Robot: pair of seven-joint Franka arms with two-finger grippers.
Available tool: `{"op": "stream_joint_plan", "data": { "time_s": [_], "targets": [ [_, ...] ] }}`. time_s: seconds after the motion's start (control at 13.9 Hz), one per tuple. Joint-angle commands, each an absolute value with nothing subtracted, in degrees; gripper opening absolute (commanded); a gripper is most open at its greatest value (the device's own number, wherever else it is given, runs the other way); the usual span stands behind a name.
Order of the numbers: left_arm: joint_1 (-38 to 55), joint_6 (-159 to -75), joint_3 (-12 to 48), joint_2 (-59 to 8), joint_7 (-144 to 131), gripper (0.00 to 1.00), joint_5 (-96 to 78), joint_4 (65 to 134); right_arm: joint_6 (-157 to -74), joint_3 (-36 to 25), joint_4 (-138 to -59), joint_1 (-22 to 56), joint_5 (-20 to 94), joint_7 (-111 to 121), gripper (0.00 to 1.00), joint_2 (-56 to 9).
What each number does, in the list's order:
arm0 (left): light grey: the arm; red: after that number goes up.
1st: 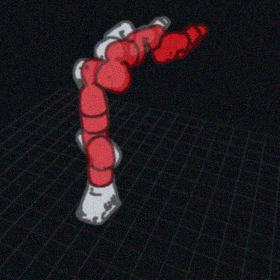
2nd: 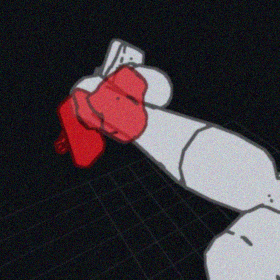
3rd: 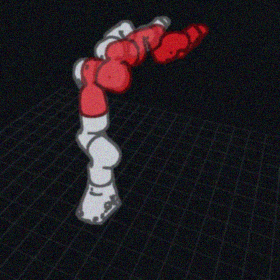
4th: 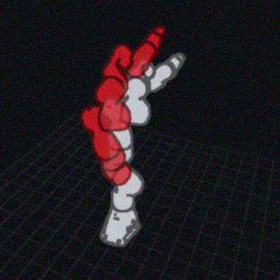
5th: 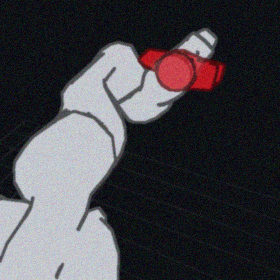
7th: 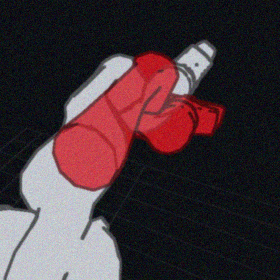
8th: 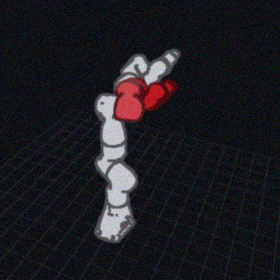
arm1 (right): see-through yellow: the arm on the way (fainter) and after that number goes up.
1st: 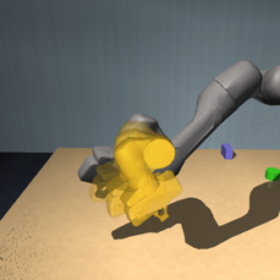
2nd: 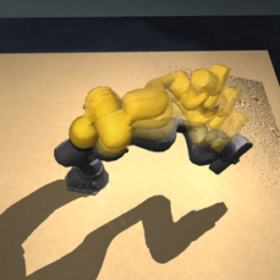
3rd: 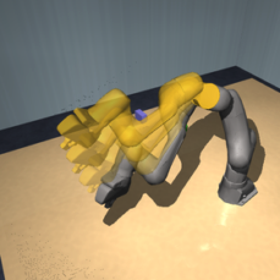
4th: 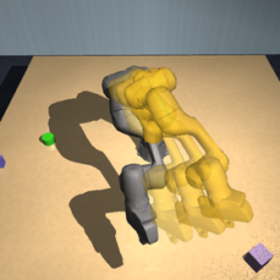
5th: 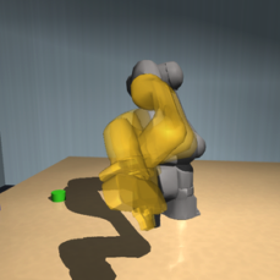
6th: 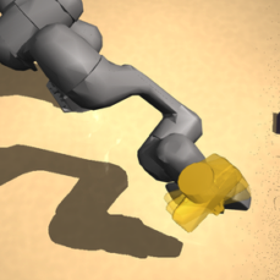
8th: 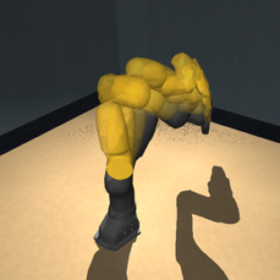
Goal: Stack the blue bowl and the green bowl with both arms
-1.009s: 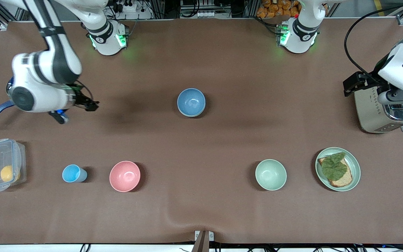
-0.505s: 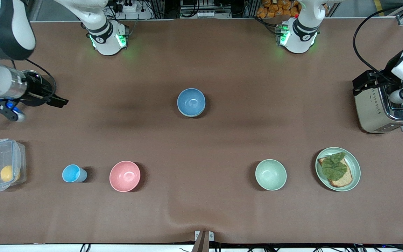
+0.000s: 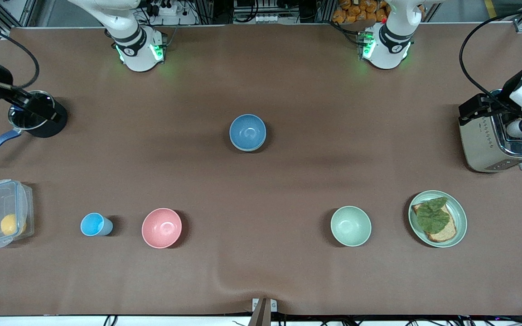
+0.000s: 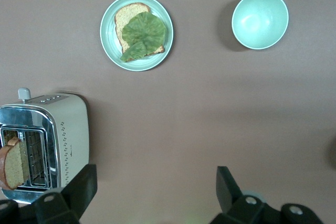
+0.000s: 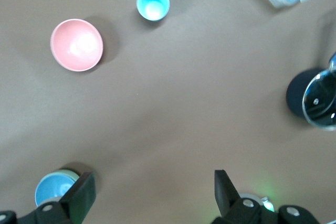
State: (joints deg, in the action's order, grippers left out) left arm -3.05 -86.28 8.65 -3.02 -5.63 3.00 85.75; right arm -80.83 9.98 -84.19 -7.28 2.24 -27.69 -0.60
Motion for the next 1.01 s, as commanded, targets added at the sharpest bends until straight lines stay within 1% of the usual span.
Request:
{"op": "stream_joint_plan", "data": {
  "time_s": [0.0, 0.07, 0.29, 0.43, 0.72, 0.94],
  "targets": [
    [-4.0, -85.3, 8.8, -2.9, -4.5, 1.0, 2.0, 85.1, -79.1, 8.0, -79.8, -6.2, 2.5, -22.4, 1.0, -1.3],
    [-4.0, -85.3, 8.8, -2.7, -4.5, 1.0, 2.0, 85.2, -78.5, 7.1, -78.8, -5.4, 2.5, -22.2, 1.0, -1.3],
    [-4.0, -85.3, 8.8, -3.0, -4.4, 1.0, 1.9, 85.2, -76.7, 2.0, -75.6, -0.8, 3.9, -18.2, 1.0, -1.3],
    [-4.0, -85.3, 8.8, -2.9, -4.4, 1.0, 1.9, 85.2, -76.8, 1.7, -75.5, -1.0, 3.9, -12.3, 1.0, -1.2],
    [-3.9, -85.3, 8.8, -3.0, -4.5, 1.0, 1.9, 85.3, -77.2, -1.7, -75.8, -0.6, 4.0, -9.2, 1.0, -1.8],
    [-3.6, -85.3, 9.1, -3.0, -4.7, 1.0, 1.9, 85.3, -77.4, -1.5, -76.0, -0.3, 4.0, -9.5, 1.0, -1.9]
  ]
}}
